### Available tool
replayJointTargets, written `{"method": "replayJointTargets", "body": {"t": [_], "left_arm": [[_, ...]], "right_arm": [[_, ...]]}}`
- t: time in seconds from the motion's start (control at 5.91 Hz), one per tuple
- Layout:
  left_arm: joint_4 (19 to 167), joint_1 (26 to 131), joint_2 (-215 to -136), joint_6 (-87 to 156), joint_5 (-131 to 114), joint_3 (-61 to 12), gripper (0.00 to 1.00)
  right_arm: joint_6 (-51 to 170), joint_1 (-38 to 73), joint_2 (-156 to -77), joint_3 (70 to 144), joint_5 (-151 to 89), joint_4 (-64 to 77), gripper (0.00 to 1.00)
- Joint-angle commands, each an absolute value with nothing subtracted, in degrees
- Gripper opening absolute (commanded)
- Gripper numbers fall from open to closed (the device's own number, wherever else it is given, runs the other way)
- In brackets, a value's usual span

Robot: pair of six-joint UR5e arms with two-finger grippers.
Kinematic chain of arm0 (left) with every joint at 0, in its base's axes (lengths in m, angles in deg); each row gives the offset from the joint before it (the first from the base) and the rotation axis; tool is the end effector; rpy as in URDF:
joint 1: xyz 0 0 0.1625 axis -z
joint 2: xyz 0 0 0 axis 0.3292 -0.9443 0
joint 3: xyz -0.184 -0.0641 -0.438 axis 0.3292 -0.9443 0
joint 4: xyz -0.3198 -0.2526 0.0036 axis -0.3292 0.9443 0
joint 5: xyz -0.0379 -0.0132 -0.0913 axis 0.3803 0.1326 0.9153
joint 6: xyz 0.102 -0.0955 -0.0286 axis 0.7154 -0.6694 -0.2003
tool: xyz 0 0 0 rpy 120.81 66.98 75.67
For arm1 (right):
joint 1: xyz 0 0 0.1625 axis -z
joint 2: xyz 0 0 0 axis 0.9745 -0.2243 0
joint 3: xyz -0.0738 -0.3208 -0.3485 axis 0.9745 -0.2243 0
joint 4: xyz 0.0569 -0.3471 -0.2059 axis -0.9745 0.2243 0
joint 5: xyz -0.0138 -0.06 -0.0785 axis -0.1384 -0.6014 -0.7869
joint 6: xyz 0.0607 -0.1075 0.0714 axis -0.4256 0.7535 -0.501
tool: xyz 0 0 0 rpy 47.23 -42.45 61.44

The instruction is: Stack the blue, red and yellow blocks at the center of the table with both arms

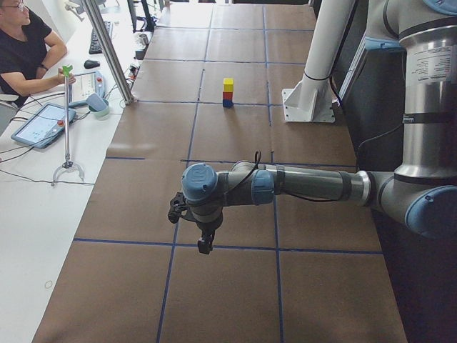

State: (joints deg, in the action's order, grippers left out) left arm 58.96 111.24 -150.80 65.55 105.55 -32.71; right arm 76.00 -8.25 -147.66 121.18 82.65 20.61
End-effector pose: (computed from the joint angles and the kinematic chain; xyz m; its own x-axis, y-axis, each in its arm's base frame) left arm -0.0470 -0.4322 0.7193 0.6816 0.2144 -0.6996 -0.1651 0.9765 0.1383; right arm -0.0037 -0.4001 0.6826 0.6754 -0.1196 0.7277 0.0836 0.9928 0.0857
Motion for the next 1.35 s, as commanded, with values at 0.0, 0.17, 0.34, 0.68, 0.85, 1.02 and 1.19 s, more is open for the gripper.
{"method": "replayJointTargets", "body": {"t": [0.0,0.17,0.34,0.68,0.85,1.02,1.19], "left_arm": [[63.50,111.24,-150.14,65.23,105.18,-31.54,1.00],[63.36,111.15,-151.43,64.97,105.27,-31.01,1.00],[62.57,111.15,-151.36,64.97,105.53,-31.35,1.00],[62.65,111.41,-149.00,62.53,108.24,-32.14,1.00],[63.52,111.41,-148.90,53.89,106.86,-32.50,1.00],[63.53,111.41,-148.81,53.81,104.50,-33.37,1.00],[63.53,111.41,-148.03,53.81,104.65,-34.42,1.00]], "right_arm": [[81.53,-9.08,-147.62,120.67,82.30,23.36,1.00],[81.57,-9.18,-147.45,120.67,82.74,23.53,1.00],[81.31,-9.36,-148.05,121.54,82.83,23.54,1.00],[80.78,-9.36,-147.71,121.55,82.74,23.36,1.00],[80.78,-9.36,-147.97,121.63,82.74,23.27,1.00],[80.69,-9.36,-147.97,121.55,82.74,23.18,1.00],[80.69,-9.36,-147.97,121.63,82.74,23.10,1.00]]}}
